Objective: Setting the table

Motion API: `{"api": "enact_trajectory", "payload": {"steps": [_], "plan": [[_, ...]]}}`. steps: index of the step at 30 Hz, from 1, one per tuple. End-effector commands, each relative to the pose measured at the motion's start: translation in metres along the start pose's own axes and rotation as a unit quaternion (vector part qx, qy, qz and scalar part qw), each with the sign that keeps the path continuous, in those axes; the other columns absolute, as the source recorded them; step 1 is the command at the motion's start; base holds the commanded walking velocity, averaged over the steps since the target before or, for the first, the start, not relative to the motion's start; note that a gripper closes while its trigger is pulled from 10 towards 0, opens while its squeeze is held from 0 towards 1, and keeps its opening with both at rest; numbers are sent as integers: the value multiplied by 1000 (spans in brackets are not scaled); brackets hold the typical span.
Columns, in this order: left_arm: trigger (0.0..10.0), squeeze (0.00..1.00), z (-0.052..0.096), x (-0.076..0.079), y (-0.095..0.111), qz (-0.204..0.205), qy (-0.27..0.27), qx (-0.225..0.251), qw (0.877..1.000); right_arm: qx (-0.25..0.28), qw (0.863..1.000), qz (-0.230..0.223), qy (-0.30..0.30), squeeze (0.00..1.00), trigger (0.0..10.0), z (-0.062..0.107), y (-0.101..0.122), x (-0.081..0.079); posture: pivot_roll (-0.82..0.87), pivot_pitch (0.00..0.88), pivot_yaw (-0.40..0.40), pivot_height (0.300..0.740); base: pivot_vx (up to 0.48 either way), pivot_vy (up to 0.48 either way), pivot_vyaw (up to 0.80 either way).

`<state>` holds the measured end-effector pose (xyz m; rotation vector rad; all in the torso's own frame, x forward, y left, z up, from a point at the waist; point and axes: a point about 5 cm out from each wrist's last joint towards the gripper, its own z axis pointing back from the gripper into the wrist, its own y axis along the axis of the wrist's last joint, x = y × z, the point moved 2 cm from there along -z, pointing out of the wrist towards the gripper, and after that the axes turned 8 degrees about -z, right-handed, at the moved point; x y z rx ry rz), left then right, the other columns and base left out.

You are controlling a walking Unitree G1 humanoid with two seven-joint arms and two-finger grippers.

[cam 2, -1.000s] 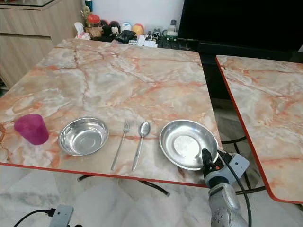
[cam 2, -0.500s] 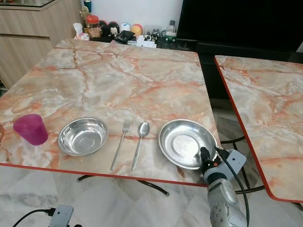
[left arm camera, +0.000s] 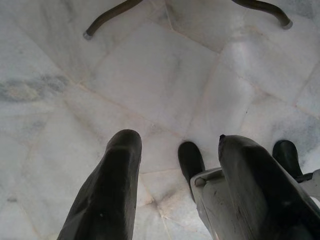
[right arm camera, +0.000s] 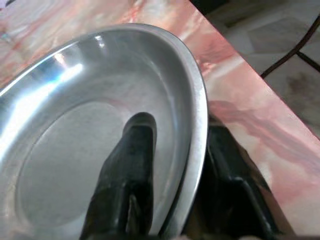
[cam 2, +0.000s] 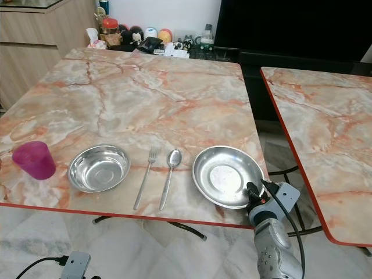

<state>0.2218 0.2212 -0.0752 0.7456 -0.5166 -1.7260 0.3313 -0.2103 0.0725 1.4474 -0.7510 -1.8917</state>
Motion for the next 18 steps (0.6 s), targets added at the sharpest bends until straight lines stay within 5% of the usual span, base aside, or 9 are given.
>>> {"api": "enact_trajectory", "payload": {"steps": [1, 9, 18], "plan": [[10000, 0, 2, 5, -7, -12, -12, -10, 1000, -22, 1000, -1, -14, 0, 0, 1, -13, 6, 68, 146, -64, 740, 0, 0, 0], [10000, 0, 1, 7, -5, -27, -15, -7, 999, -1, 1000, -6, -9, 0, 0, 2, -10, 1, 73, 141, -61, 740, 0, 0, 0], [10000, 0, 1, 7, -7, -35, -13, -11, 999, 134, 989, -65, -8, 0, 0, 11, 23, -1, 66, 130, -54, 740, 0, 0, 0]]}}
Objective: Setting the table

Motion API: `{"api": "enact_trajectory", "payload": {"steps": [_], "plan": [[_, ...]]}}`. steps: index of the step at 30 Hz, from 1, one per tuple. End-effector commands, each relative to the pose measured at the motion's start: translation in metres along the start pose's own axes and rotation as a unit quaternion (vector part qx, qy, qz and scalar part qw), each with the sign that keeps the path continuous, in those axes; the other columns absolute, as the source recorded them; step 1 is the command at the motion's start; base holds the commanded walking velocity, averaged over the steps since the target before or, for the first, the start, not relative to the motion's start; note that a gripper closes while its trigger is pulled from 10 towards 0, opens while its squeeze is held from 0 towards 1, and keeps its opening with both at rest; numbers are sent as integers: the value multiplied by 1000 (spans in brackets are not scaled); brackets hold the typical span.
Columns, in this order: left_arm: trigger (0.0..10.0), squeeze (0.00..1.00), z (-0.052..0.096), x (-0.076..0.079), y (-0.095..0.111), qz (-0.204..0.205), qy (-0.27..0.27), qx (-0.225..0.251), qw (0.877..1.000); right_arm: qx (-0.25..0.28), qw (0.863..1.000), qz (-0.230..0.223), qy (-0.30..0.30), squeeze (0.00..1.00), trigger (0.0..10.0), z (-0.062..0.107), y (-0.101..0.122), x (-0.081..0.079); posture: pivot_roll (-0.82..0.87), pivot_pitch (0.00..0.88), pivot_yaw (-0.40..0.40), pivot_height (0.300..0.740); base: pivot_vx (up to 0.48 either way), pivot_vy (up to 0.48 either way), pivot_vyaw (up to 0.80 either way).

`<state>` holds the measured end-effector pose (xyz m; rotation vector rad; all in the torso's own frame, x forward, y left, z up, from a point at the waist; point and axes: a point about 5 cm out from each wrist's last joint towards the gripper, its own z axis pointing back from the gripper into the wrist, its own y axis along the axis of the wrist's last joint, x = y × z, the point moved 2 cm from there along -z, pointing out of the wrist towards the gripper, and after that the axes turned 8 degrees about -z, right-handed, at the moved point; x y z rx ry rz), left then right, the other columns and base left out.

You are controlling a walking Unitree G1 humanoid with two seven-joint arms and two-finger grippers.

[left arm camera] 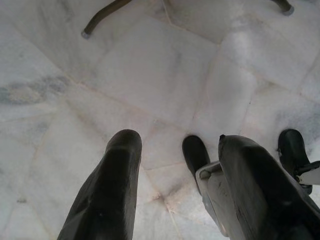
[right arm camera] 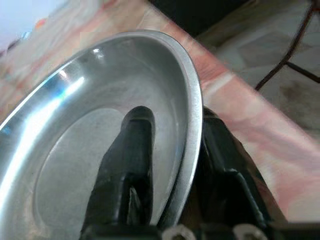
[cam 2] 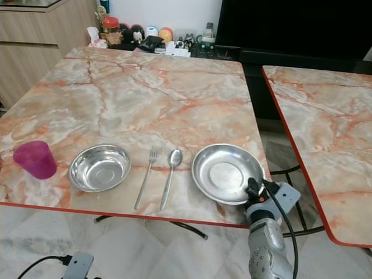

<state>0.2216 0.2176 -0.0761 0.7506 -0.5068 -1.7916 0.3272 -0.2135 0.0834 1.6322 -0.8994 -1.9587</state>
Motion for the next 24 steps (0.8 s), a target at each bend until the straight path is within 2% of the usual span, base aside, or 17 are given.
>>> {"api": "enact_trajectory", "payload": {"steps": [1, 2, 3, 5, 6, 12, 17, 24], "plan": [[10000, 0, 2, 4, -7, -4, -4, -10, 1000, 46, 999, -14, 2, 0, 0, 2, 18, 1, 66, 130, -54, 740, 0, 0, 0], [10000, 0, 2, 4, -8, -4, -3, -11, 1000, 55, 998, -22, 7, 0, 0, 2, 21, 0, 66, 130, -54, 740, 0, 0, 0], [10000, 0, 2, 3, -9, -2, 0, -14, 1000, 65, 997, -30, 22, 0, 6941, 3, 24, -4, 63, 123, -54, 740, 0, 0, 0], [10000, 0, 2, 3, -9, -1, 0, -15, 1000, 69, 997, -30, 26, 0, 6941, 3, 25, -5, 63, 123, -54, 740, 0, 0, 0], [10000, 0, 2, 2, -9, -2, 2, -15, 1000, 78, 996, -37, 33, 0, 10000, 4, 28, -8, 63, 123, -54, 740, 0, 0, 0], [10000, 0, 4, -3, -14, 11, 13, -26, 1000, 95, 993, -61, 44, 0, 10000, 6, 35, -11, 63, 103, -55, 740, 0, 0, 0], [10000, 0, 6, -8, -19, 5, 25, -33, 999, 90, 993, -51, 51, 0, 10000, 6, 35, -12, 60, 92, -58, 740, 0, 0, 0], [10000, 0, 6, -7, -20, 11, 25, -37, 999, 94, 993, -44, 60, 0, 10000, 4, 37, -15, 58, 78, -67, 740, 0, 0, 0]]}}
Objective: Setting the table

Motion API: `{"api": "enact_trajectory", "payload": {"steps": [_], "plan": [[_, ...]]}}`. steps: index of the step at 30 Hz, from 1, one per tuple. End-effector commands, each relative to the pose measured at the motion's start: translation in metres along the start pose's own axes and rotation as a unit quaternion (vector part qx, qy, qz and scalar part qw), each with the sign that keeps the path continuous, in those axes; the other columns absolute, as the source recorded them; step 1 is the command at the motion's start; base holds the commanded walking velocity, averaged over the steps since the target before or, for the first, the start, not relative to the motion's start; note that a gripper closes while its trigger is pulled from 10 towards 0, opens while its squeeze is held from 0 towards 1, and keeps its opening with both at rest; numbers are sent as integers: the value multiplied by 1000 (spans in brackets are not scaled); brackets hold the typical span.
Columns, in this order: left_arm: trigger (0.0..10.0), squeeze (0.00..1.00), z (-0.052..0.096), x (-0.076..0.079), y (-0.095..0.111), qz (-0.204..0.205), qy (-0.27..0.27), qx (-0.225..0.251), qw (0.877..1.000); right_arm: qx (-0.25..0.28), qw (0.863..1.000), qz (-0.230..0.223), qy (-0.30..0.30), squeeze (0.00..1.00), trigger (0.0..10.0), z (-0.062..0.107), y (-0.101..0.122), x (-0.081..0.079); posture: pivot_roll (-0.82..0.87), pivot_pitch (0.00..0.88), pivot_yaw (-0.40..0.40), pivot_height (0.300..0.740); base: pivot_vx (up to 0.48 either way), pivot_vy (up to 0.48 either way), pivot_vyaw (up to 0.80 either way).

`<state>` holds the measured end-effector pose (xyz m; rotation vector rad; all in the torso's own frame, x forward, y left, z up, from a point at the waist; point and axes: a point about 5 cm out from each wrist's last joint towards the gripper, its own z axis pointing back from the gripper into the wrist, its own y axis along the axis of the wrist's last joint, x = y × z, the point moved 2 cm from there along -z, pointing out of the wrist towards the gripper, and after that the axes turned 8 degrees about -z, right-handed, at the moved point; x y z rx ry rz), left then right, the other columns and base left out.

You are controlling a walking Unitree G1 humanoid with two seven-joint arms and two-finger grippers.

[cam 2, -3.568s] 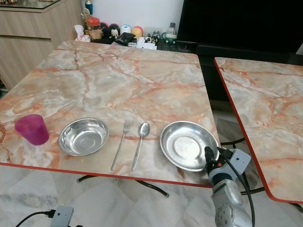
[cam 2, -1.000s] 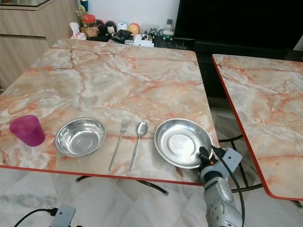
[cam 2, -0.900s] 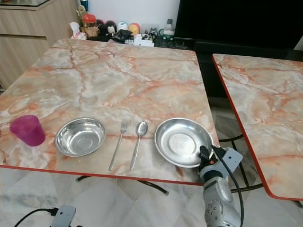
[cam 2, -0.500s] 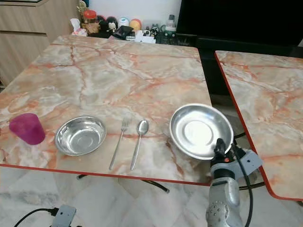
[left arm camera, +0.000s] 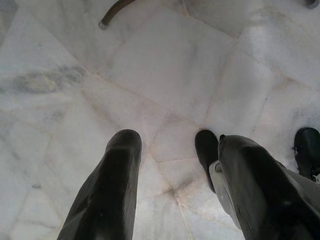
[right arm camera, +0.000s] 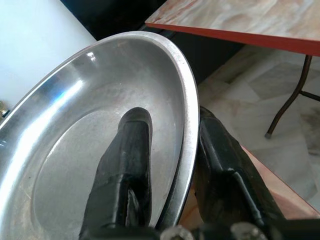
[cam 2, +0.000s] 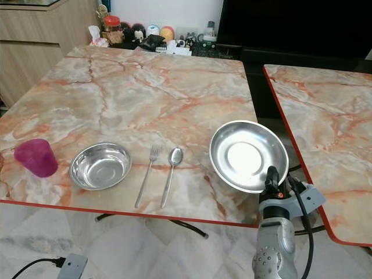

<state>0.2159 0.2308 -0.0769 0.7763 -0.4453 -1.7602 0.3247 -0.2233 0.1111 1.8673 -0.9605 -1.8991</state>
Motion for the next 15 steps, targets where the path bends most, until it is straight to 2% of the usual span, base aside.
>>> {"api": "enact_trajectory", "payload": {"steps": [1, 7, 15], "plan": [[10000, 0, 2, 4, -11, 6, -3, -23, 1000, 22, 1000, 7, 15, 0, 10000, -2, 10, -5, 58, 78, -67, 740, 0, 0, 0], [10000, 0, 1, 5, -7, 1, -6, -20, 1000, 38, 999, 2, 19, 0, 10000, -3, 17, -8, 39, 58, -57, 740, 0, 0, 0], [10000, 0, 1, 2, -8, -2, -4, -23, 1000, 41, 999, 0, 9, 0, 10000, -1, 16, -3, 35, 63, -42, 740, 0, -291, 0]]}}
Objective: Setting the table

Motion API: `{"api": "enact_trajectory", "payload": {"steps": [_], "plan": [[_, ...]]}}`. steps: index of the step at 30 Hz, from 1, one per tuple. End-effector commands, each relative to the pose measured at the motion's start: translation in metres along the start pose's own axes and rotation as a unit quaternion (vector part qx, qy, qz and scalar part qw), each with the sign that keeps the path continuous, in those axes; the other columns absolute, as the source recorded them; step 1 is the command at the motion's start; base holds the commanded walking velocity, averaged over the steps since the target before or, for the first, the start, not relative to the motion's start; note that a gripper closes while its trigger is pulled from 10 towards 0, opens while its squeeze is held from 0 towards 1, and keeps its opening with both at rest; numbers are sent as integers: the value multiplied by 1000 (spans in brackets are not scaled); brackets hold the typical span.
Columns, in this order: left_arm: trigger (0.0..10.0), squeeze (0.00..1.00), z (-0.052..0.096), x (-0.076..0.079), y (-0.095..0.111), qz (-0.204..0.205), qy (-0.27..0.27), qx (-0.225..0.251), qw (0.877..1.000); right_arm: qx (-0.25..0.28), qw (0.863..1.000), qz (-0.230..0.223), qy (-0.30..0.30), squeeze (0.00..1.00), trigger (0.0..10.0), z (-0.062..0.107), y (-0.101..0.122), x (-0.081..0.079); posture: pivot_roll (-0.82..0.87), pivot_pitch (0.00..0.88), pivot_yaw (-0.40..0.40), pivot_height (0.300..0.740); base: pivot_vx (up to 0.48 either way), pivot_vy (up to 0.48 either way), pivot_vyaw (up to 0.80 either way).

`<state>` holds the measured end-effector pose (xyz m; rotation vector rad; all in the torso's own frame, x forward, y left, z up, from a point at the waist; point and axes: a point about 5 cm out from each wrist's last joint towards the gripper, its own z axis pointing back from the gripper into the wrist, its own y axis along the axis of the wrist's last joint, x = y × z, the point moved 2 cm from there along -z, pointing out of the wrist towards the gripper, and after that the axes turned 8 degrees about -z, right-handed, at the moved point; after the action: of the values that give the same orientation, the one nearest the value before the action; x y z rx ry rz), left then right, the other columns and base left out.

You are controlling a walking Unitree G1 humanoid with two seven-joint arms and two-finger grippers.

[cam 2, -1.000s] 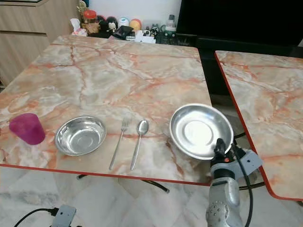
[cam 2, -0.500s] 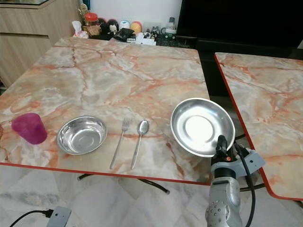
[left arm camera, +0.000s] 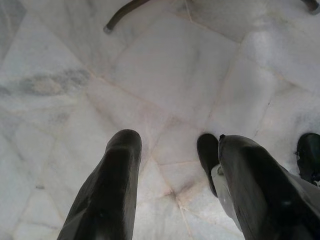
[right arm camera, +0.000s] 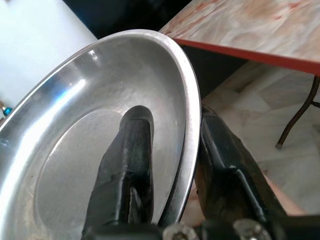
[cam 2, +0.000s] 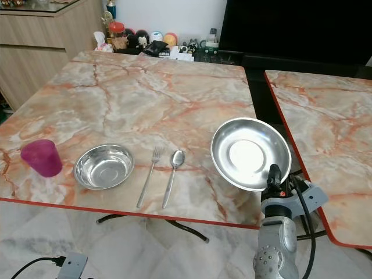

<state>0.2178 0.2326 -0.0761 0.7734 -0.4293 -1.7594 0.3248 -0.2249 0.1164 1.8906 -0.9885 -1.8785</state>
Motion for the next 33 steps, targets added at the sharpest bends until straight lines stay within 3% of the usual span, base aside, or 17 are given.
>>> {"api": "enact_trajectory", "payload": {"steps": [1, 33], "plan": [[10000, 0, 2, 3, -9, -2, -7, -17, 1000, 27, 1000, -2, 2, 0, 10000, -1, 11, -1, 36, 63, -41, 740, 0, -465, 0], [10000, 0, 3, 4, -13, 1, -7, -20, 1000, 27, 1000, 2, -10, 0, 10000, 4, 12, 4, 29, 96, -38, 740, 0, -465, 0]]}}
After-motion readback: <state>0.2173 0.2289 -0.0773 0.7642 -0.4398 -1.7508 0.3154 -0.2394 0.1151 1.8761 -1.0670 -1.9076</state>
